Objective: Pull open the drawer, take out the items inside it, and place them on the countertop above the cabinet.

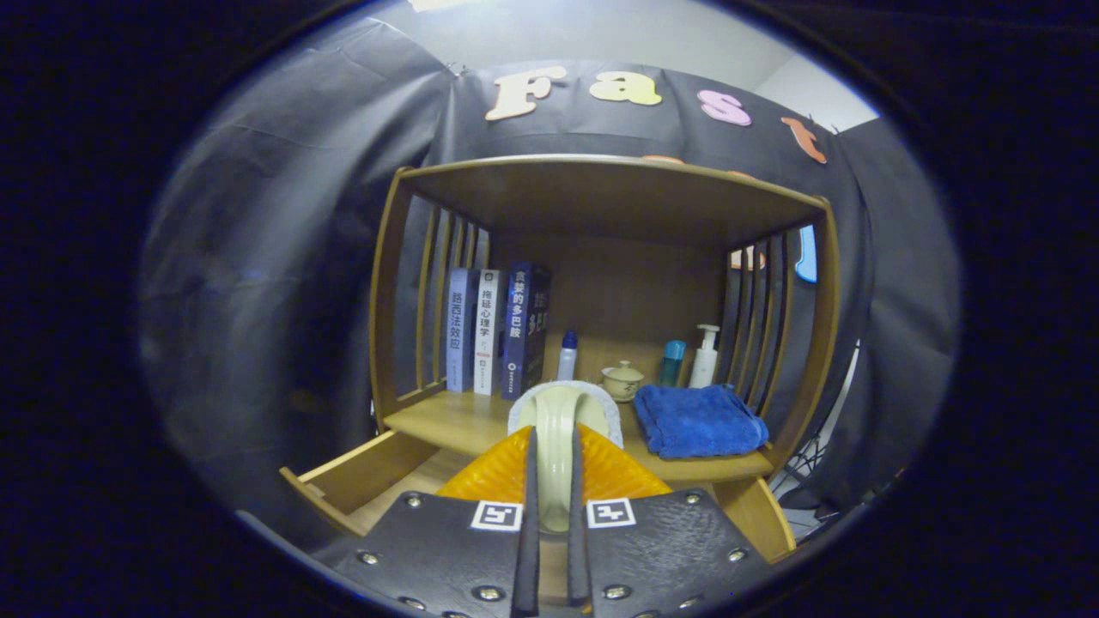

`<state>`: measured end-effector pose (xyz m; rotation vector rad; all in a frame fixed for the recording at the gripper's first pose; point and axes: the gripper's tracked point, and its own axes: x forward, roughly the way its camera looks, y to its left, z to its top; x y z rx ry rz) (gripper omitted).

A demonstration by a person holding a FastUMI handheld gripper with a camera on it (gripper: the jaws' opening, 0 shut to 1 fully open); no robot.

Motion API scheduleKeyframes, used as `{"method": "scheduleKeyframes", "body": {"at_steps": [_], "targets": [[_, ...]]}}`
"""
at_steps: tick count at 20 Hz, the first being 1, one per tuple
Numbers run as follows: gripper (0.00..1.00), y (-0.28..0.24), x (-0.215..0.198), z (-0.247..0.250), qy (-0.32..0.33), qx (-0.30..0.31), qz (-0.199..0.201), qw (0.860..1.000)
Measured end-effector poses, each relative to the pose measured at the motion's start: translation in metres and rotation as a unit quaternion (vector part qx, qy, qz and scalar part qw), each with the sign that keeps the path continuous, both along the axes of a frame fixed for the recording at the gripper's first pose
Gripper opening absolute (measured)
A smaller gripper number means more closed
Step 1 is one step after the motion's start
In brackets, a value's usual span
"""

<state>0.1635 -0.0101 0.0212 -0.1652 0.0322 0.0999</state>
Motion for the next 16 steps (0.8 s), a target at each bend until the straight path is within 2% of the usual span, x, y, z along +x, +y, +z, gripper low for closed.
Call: {"method": "scheduleKeyframes", "body": {"at_steps": [5,9,11,13,16], "targets": [[0.13,-0.009,0.075,-0.021,0.043,-0.01,-0.039,0.998],[0.13,-0.028,0.121,-0.058,0.093,0.03,-0.08,0.992],[0.13,-0.033,0.141,-0.055,0.078,0.05,-0.086,0.992],[0.14,-0.033,0.155,-0.061,0.06,0.021,-0.079,0.995],[0.13,-0.03,0.173,-0.059,0.043,-0.011,-0.095,0.994]]}}
